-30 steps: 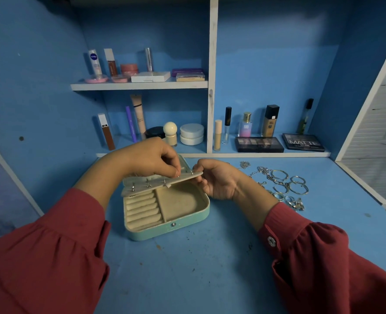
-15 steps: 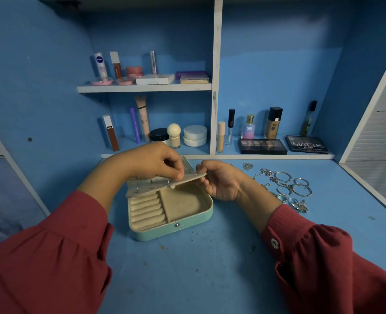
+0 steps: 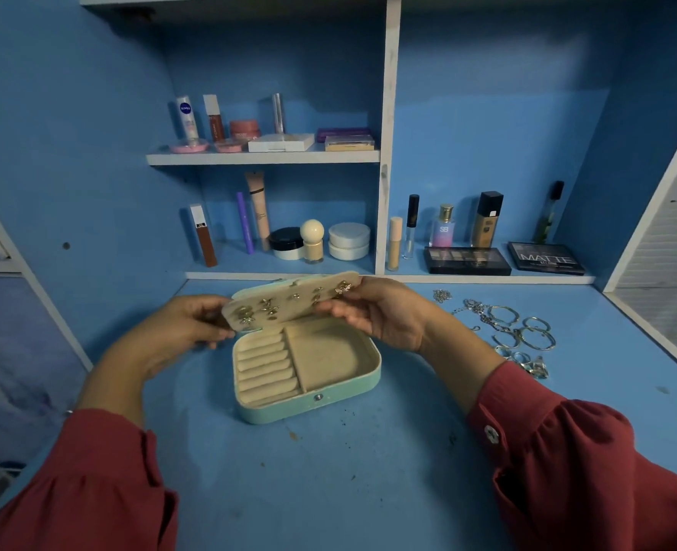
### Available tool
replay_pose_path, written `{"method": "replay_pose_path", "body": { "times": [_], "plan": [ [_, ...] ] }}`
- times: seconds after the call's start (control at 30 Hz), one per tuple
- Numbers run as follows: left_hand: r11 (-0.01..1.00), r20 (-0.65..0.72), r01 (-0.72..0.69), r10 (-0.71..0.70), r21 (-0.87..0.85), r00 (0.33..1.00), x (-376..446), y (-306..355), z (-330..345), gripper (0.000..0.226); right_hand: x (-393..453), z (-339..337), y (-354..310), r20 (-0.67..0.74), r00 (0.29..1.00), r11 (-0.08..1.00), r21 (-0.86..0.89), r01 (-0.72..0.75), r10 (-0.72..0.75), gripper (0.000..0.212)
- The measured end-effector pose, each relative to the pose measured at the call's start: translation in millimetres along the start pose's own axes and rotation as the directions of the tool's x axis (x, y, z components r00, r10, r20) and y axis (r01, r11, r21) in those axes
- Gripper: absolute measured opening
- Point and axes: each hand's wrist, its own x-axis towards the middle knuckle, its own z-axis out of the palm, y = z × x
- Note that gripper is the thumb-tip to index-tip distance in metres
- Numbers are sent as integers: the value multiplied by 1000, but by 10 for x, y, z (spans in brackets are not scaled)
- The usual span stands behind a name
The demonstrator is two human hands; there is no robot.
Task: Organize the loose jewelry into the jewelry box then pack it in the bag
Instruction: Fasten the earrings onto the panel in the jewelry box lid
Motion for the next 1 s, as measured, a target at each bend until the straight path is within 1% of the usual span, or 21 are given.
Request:
{"method": "replay_pose_path", "body": {
  "times": [0.07,0.1,0.13,0.17,0.2,0.27,0.3,0.37,0.43,0.5,0.57,0.7,0.8,0.83,0.93,1.0],
  "plan": [
    [998,29,21,-19,-63,999,-11,-35,-45,26,1,31,14,-36,997,990,-130,61,-66,23],
    [997,37,26,-24,-69,999,-21,-29,-51,24,-3,47,28,-60,993,972,-218,91,-106,18],
    [998,37,30,-28,-54,999,-28,-26,-54,31,-3,55,44,-89,984,941,-319,116,-152,14],
    [999,33,30,-29,-32,999,-40,-20,-50,37,-9,67,56,-119,972,897,-421,135,-203,11],
    [1000,29,21,-21,-17,999,-45,-16,-42,38,-11,72,68,-148,955,845,-514,147,-257,9],
    [1000,16,1,-1,-25,1000,-41,-6,-16,26,-2,73,88,-187,919,745,-650,150,-348,10],
    [999,-10,-9,9,-40,1000,-33,-1,10,19,2,75,96,-198,905,712,-687,145,-375,10],
    [999,-83,-42,39,-32,996,2,-11,54,18,12,78,110,-212,891,685,-716,139,-402,11],
    [999,-149,-42,38,-28,988,38,-40,71,16,33,68,122,-214,880,672,-725,148,-424,11],
    [998,-178,-37,29,-41,984,60,-62,79,13,49,55,124,-209,864,646,-746,161,-457,11],
    [997,-192,-38,25,-61,981,81,-72,105,14,56,28,117,-193,854,625,-760,181,-482,9],
    [996,-192,-54,40,-66,981,119,-75,161,9,52,-47,102,-176,857,620,-760,194,-484,9],
    [996,-210,-48,32,-69,977,141,-82,186,9,57,-84,112,-181,845,645,-729,229,-504,2],
    [996,-217,-44,26,-80,976,142,-82,199,9,58,-91,116,-181,843,656,-715,241,-506,3],
    [995,-231,-39,16,-97,973,152,-95,229,9,73,-111,124,-191,847,649,-729,216,-496,11],
    [992,-233,-44,16,-115,972,151,-89,234,7,88,-118,128,-191,856,640,-743,194,-481,10]
  ]
}}
